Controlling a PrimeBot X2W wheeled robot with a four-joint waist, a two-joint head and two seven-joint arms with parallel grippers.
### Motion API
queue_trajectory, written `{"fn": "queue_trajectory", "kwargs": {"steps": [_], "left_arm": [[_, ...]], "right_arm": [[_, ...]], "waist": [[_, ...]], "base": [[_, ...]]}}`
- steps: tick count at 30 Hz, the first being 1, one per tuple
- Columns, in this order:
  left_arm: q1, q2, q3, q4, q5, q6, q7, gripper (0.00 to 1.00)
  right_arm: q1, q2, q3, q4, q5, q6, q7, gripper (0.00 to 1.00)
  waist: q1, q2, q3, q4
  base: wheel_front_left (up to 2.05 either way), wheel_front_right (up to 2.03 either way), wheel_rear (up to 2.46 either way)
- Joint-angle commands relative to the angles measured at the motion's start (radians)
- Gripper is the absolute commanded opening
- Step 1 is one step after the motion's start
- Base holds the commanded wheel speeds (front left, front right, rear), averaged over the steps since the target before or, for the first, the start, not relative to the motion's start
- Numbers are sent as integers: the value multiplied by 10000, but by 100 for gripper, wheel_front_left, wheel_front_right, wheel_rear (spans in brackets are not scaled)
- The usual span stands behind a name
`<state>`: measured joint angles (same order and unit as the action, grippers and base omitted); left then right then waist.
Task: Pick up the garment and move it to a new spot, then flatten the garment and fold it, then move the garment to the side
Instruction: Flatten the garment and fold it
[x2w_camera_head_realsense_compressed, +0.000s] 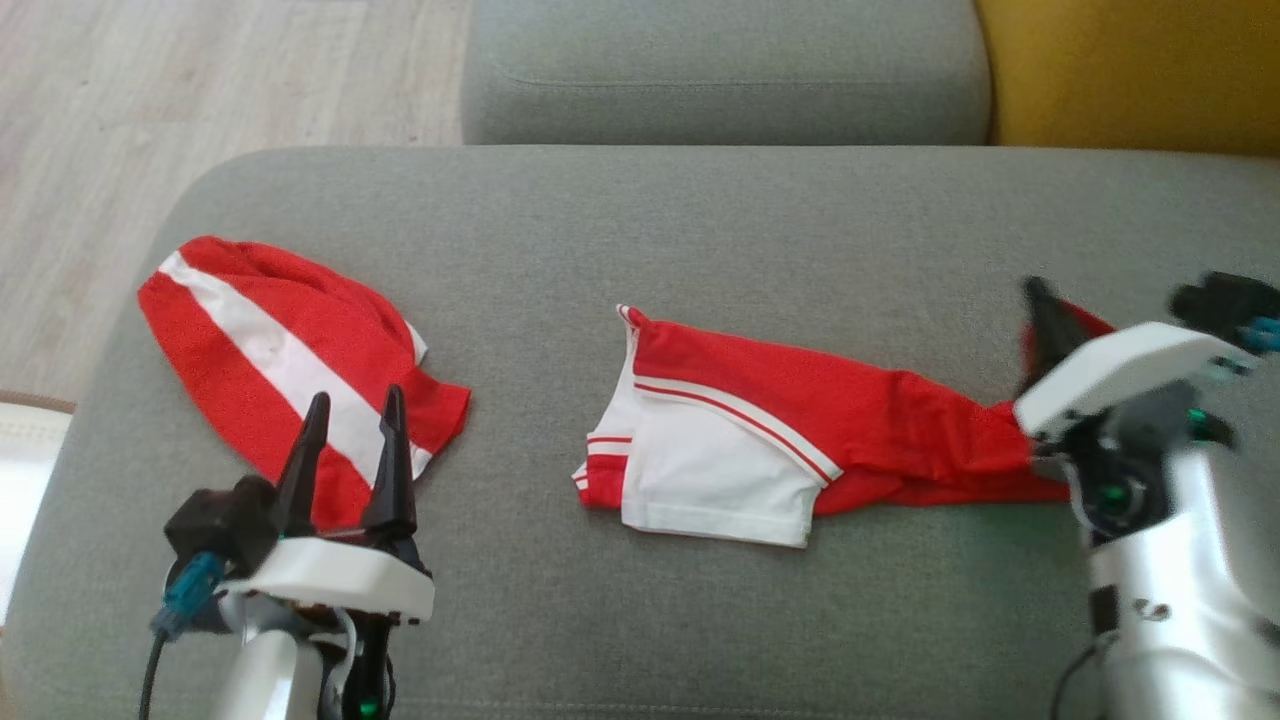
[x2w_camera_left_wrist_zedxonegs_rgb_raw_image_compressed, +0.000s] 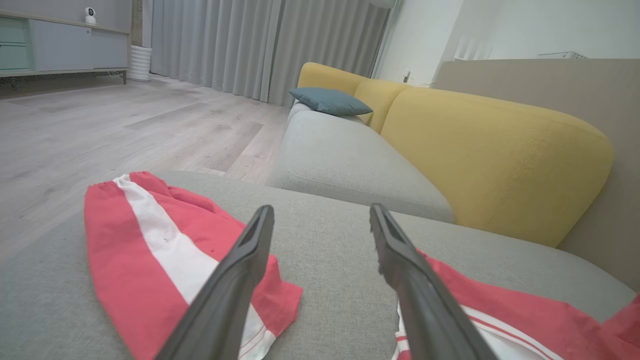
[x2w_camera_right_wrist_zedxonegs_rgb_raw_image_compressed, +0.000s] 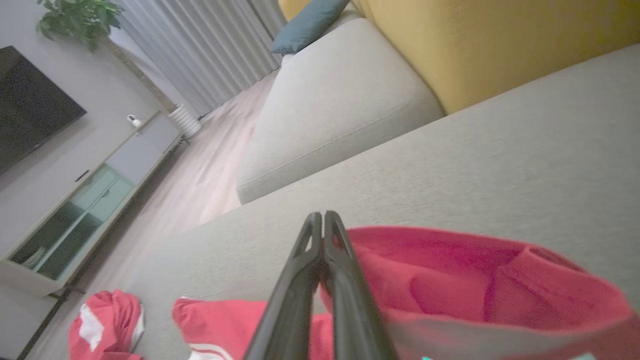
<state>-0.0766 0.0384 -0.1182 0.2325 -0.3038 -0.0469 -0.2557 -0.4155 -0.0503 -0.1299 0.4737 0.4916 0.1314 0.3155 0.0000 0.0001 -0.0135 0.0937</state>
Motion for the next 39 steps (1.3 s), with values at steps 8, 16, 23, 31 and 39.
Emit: {"fn": "queue_trajectory", "kwargs": {"steps": [8,16,23,31,39], "left_arm": [[-152,118,34,-276,-98,100,-61,100],[-7,118,-40,-248,-89,121,-61,100],[-41,118,-289,-195,-172,136,-61,100],[-334,118,-769,-85,-448,163,-61,100],[-512,118,-1017,58,-576,186,-61,100]], "right_arm": [[-399,0,2670,-314,1726,-7,-967,0],[-897,0,3697,243,2407,-7,-1690,0],[-1724,0,4675,1279,3222,-7,-2642,0],[-3190,1,6579,3711,5023,-7,-4318,0],[-3564,1,8715,4831,6796,-7,-5316,0]], "waist": [[0,-1,-150,428],[0,-1,-227,618],[0,-1,-172,891],[0,-1,317,1788],[0,-1,546,2474]], "base": [[0,0,0],[0,0,0],[0,0,0],[0,0,0],[0,0,0]]}}
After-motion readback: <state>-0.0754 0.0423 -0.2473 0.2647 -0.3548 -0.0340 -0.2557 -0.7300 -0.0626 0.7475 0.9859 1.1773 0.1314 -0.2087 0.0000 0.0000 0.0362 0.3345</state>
